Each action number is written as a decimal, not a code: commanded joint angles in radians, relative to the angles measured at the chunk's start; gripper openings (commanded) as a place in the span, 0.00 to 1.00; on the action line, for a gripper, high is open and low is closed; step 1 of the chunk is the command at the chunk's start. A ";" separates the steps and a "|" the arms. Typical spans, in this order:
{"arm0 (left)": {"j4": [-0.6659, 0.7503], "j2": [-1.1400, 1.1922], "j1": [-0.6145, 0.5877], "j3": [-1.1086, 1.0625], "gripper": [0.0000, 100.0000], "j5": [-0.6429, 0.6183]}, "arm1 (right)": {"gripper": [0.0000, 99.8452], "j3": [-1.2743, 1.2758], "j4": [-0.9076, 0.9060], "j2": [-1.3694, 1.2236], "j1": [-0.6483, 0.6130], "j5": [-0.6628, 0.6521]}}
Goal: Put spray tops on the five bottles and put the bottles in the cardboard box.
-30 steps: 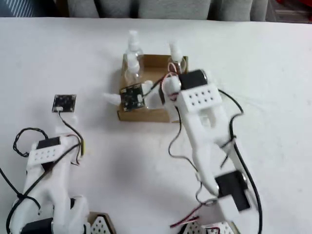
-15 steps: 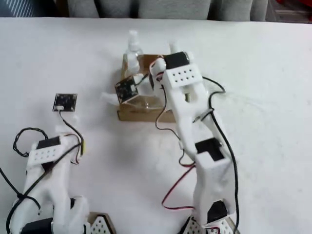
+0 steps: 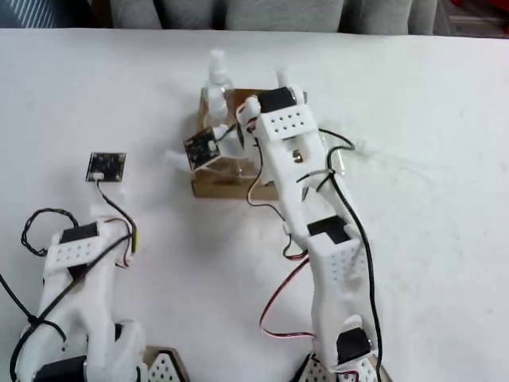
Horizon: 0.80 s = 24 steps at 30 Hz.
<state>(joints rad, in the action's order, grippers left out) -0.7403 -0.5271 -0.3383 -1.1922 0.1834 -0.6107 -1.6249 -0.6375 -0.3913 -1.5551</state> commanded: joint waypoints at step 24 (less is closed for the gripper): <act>0.021 -0.001 -0.004 0.023 0.08 0.011 | 0.01 -0.084 0.054 -0.094 -0.031 0.018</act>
<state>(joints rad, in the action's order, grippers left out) -0.7403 -0.5271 -0.3383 -1.1922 0.1834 -0.6368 -1.5696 -0.7373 -0.4005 -1.5520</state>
